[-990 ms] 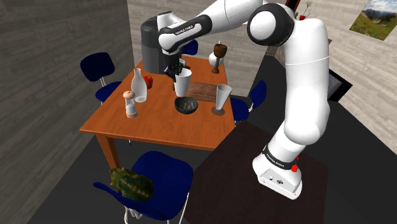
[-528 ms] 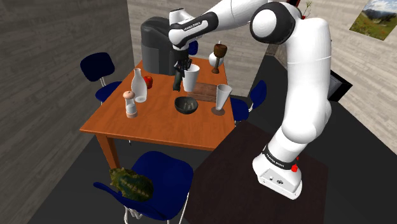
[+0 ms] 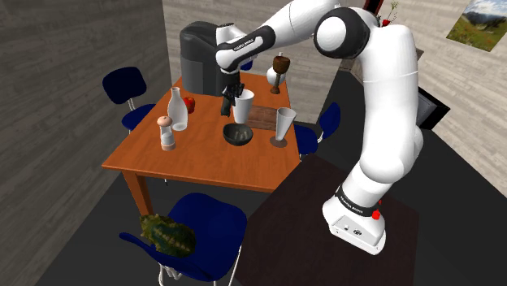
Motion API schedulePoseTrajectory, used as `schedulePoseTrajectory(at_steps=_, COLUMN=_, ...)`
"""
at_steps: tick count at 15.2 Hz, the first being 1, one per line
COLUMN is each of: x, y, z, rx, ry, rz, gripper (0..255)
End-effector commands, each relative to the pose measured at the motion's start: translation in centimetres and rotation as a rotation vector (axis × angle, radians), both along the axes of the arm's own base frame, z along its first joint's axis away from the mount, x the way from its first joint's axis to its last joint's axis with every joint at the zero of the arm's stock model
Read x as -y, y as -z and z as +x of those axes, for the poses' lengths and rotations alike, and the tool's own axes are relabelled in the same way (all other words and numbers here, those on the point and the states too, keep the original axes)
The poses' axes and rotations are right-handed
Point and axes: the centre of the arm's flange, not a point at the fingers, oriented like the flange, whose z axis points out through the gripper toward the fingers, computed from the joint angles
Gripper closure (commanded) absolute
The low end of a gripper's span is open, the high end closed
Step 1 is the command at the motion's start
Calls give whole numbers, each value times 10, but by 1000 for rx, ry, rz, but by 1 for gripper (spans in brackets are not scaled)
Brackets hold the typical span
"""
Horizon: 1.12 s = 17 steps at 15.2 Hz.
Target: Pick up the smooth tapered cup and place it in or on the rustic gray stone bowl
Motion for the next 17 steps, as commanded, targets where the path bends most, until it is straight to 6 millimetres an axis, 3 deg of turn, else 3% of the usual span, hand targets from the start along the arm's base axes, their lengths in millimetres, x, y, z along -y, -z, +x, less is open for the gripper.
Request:
schedulePoseTrajectory(at_steps=1, x=0, y=10, z=-1, rx=1, ry=0, rz=0, gripper=255)
schedulePoseTrajectory(at_steps=12, x=0, y=71, z=-1, rx=1, ry=0, rz=0, gripper=255)
schedulePoseTrajectory(at_steps=17, x=0, y=71, z=-1, rx=1, ry=0, rz=0, gripper=255)
